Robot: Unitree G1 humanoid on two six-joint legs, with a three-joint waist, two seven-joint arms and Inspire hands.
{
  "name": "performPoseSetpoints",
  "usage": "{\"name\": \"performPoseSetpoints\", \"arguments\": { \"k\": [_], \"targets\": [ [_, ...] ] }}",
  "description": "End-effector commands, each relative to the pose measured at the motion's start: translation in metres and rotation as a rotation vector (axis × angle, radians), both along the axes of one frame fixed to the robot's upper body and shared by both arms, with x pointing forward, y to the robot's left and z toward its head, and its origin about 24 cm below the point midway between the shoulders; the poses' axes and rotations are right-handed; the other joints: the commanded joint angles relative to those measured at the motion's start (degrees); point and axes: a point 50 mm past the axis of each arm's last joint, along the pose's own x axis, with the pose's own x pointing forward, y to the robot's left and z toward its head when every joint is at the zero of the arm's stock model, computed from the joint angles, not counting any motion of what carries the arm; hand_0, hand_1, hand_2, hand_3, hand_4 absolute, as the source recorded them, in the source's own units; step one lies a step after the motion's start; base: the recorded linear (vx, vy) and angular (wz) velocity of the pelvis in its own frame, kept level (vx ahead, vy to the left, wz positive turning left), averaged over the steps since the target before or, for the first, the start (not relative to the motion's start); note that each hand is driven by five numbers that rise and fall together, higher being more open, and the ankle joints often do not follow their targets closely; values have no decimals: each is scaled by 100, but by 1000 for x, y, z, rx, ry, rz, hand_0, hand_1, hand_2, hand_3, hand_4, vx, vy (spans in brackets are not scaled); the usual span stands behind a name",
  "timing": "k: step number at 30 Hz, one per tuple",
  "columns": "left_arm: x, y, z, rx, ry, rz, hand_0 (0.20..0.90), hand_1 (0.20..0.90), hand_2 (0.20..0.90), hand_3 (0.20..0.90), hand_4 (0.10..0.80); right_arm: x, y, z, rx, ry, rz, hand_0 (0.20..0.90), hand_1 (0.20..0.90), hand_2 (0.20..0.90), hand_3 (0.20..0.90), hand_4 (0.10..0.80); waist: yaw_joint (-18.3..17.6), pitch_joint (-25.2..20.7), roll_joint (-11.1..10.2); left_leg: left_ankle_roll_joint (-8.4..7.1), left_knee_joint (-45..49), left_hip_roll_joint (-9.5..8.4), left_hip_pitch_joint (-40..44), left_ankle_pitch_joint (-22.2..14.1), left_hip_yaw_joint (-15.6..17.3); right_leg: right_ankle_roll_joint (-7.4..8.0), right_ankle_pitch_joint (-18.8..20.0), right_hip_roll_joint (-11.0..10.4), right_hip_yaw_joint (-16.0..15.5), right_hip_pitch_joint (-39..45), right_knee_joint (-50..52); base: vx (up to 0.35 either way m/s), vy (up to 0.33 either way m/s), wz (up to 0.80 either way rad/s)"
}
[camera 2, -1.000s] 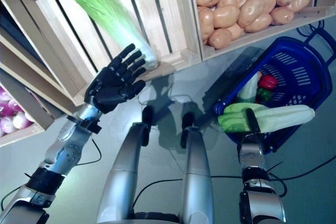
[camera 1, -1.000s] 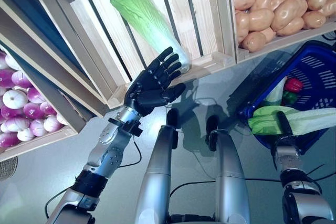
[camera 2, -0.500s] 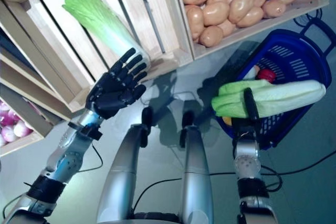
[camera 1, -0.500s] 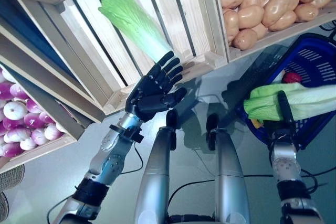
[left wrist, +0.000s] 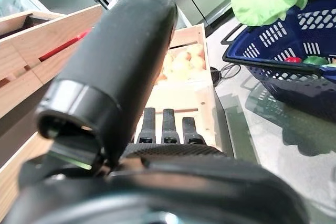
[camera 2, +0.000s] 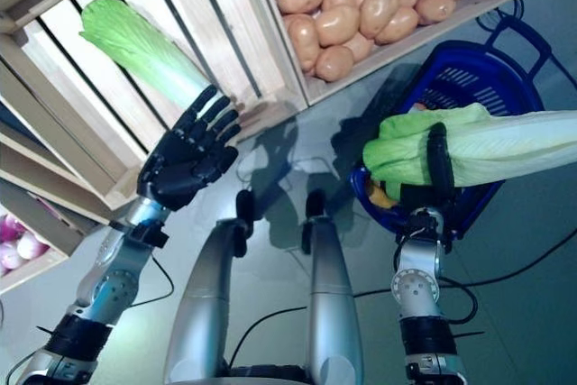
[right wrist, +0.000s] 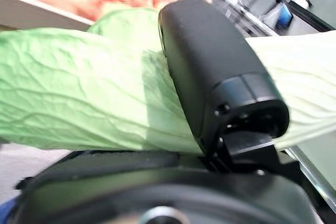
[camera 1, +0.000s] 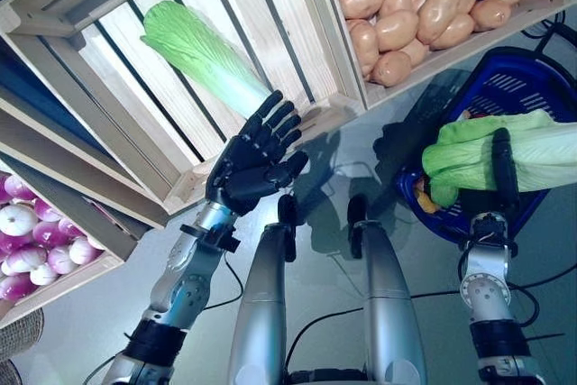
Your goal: Put vegetables into the basket
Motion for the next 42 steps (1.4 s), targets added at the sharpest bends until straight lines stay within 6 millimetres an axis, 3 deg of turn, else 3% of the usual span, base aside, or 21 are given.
{"name": "performPoseSetpoints", "arguments": {
  "k": [1, 5, 15, 24, 33, 34, 35, 39, 42],
  "targets": [
    [-1, -9, 40, -37, -205, -45, 900, 900, 900, 900, 800, -15, -43, 54, -52, -188, -293, 300, 300, 300, 300, 400, 66, -18, 115, 232, 30, -150, 154, -307, 191, -272, 544, -14, -396, 265, -125, 0, 0, 0],
    [4, -13, 42, -34, -192, -61, 900, 900, 900, 900, 800, -11, -62, 50, 5, -114, -388, 300, 300, 300, 300, 400, 114, -18, 162, 231, 109, -182, 149, -344, 161, -290, 536, -53, -426, 285, -64, 0, 0, 0],
    [8, -24, 46, -36, -172, -118, 900, 900, 900, 900, 800, 2, -87, 18, -7, 158, -388, 300, 300, 300, 300, 400, 231, -18, 233, 275, 86, -247, 129, -350, 120, -275, 624, -115, -463, 251, -101, 10, -5, 0],
    [13, -30, 47, -20, -162, -111, 900, 900, 900, 900, 800, 10, -99, 6, 61, 322, -439, 300, 300, 300, 300, 400, 321, -18, 359, 301, 14, -300, -122, -298, 56, -292, 627, -104, -473, -39, -19, 8, -41, 5],
    [12, -34, 51, -3, -163, -115, 900, 900, 900, 900, 800, 4, -110, -5, 122, 424, -501, 300, 300, 300, 300, 400, 368, -18, 479, 314, 250, -286, -532, -341, 56, -333, 498, -187, -504, -439, 329, -6, -39, 7],
    [12, -34, 51, -8, -157, -113, 900, 900, 900, 900, 800, 5, -110, -4, 127, 422, -504, 436, 436, 436, 436, 491, 369, -18, 484, 311, 279, -283, -566, -347, 60, -340, 480, -196, -512, -468, 369, 0, 0, 0],
    [13, -34, 50, -8, -152, -113, 900, 900, 900, 900, 800, 5, -111, -4, 138, 421, -509, 900, 900, 900, 900, 800, 372, -18, 493, 300, 309, -282, -592, -350, 63, -342, 472, -210, -521, -490, 400, 0, 0, 0],
    [11, -31, 48, -16, -145, -113, 900, 900, 900, 900, 800, 4, -113, -4, 147, 436, -512, 900, 900, 900, 900, 800, 414, -18, 525, 279, 418, -280, -542, -506, 50, -295, 316, -267, -538, -443, 532, 17, 12, -2],
    [10, -30, 47, -22, -148, -110, 900, 900, 900, 900, 800, 4, -113, -6, 150, 454, -508, 900, 900, 900, 900, 800, 431, -18, 535, 269, 484, -263, -687, -391, 86, -327, 434, -316, -595, -563, 556, 22, 21, -9]
  ]
}}
